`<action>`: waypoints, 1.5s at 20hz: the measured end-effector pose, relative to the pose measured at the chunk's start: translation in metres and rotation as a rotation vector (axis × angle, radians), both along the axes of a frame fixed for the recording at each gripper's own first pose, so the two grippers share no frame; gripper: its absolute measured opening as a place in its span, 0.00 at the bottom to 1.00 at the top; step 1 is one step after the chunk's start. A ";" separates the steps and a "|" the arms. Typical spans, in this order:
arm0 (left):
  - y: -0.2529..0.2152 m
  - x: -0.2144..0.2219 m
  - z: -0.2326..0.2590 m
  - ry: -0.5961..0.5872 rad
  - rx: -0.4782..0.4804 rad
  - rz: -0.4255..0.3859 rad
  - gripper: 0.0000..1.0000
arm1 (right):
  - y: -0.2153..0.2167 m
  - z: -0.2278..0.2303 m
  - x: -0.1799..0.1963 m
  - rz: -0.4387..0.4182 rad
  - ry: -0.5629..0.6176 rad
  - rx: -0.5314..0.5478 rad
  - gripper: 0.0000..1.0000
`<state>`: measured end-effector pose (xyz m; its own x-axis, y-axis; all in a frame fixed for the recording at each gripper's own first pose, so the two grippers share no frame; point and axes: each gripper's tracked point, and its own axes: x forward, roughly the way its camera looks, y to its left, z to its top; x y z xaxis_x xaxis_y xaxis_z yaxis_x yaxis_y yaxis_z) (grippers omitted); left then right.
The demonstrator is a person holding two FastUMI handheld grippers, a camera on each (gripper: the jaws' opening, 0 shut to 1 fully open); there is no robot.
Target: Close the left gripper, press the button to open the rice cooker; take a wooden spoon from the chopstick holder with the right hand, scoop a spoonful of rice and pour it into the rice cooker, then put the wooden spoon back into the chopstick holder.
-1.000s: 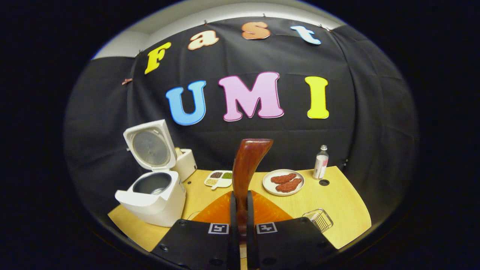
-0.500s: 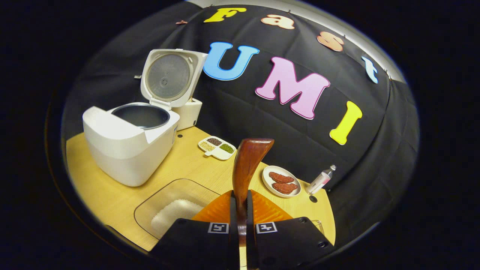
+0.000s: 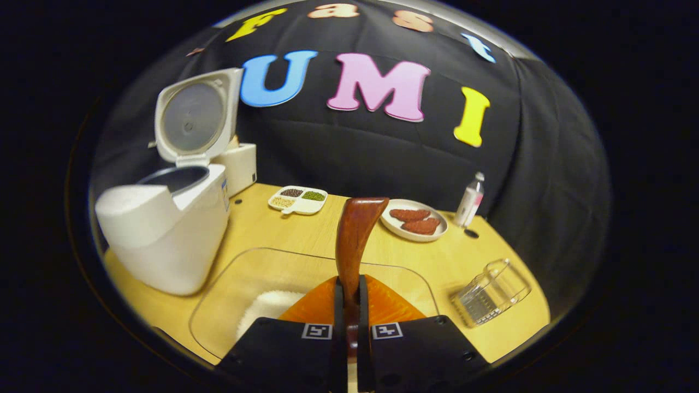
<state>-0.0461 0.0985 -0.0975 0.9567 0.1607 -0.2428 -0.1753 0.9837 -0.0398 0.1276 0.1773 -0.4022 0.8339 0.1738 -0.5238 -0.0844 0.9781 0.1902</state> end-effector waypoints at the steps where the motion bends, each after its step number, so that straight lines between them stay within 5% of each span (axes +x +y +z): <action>1: 0.001 0.000 -0.002 0.006 0.000 0.004 0.95 | 0.007 0.002 0.001 -0.039 0.028 0.094 0.12; 13: -0.006 0.001 0.016 -0.035 0.006 0.014 0.95 | -0.023 0.007 -0.005 -0.382 0.203 0.699 0.12; 22: -0.017 -0.009 0.018 -0.059 0.003 -0.015 0.95 | -0.073 0.074 0.002 -0.415 0.130 0.842 0.11; 30: -0.006 -0.019 0.012 -0.068 0.042 -0.021 0.95 | -0.043 0.163 0.016 -0.383 0.105 0.972 0.11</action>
<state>-0.0655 0.0920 -0.0856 0.9740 0.1487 -0.1707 -0.1526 0.9882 -0.0096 0.1433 0.1343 -0.2392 0.8805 0.2922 -0.3733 0.2613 0.3580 0.8964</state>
